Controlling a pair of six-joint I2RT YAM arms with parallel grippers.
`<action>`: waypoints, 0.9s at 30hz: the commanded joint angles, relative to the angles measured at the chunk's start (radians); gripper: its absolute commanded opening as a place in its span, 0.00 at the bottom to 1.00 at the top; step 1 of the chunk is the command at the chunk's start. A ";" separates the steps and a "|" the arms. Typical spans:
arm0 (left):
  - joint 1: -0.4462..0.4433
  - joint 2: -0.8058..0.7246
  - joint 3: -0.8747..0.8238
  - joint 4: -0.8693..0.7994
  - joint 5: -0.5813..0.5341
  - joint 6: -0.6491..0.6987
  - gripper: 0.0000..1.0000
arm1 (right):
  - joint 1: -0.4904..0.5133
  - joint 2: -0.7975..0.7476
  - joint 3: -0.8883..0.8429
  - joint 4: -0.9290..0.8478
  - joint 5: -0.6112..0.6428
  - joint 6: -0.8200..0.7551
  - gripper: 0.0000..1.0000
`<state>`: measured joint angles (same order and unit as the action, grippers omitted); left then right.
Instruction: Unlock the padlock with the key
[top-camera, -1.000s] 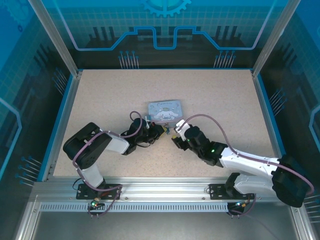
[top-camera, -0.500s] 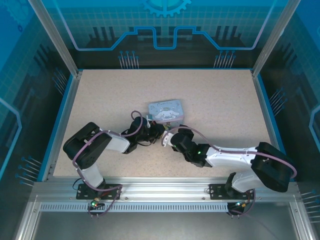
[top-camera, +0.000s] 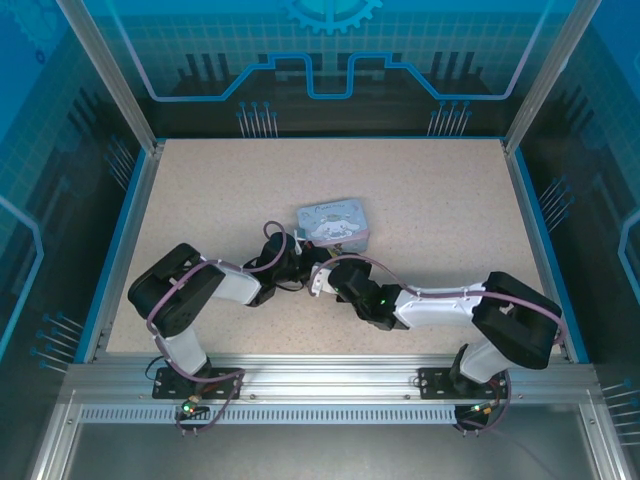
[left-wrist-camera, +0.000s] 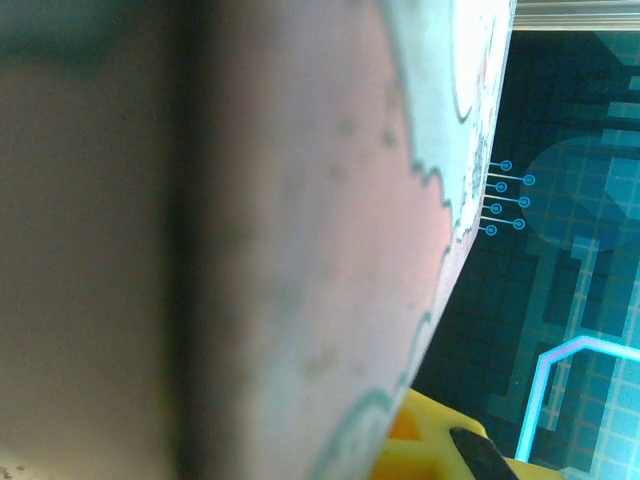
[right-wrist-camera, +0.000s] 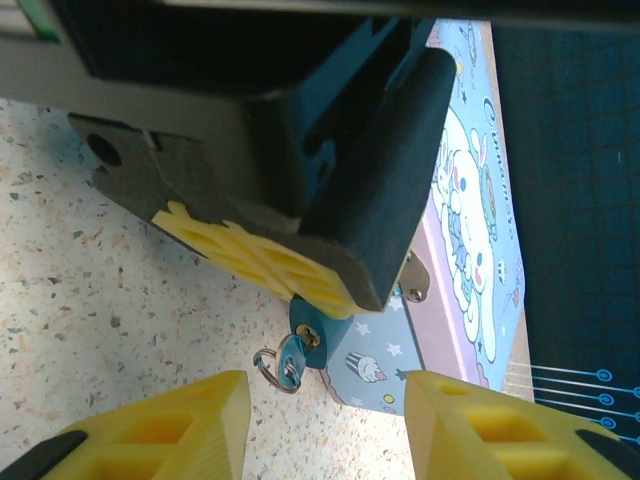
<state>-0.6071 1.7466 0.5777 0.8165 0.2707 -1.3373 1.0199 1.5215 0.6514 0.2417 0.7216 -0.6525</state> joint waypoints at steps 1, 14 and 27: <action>-0.002 -0.005 0.024 0.040 0.022 -0.014 0.00 | -0.017 0.030 0.028 0.055 -0.019 -0.008 0.41; -0.003 -0.021 0.021 0.030 0.018 -0.017 0.00 | -0.049 0.107 0.056 0.094 -0.053 0.030 0.24; -0.003 -0.026 0.012 0.029 0.003 -0.019 0.00 | -0.108 0.054 0.072 -0.044 -0.103 0.206 0.00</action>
<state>-0.5976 1.7466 0.5804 0.8108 0.2321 -1.3632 0.9604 1.5970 0.6975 0.2890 0.5995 -0.5362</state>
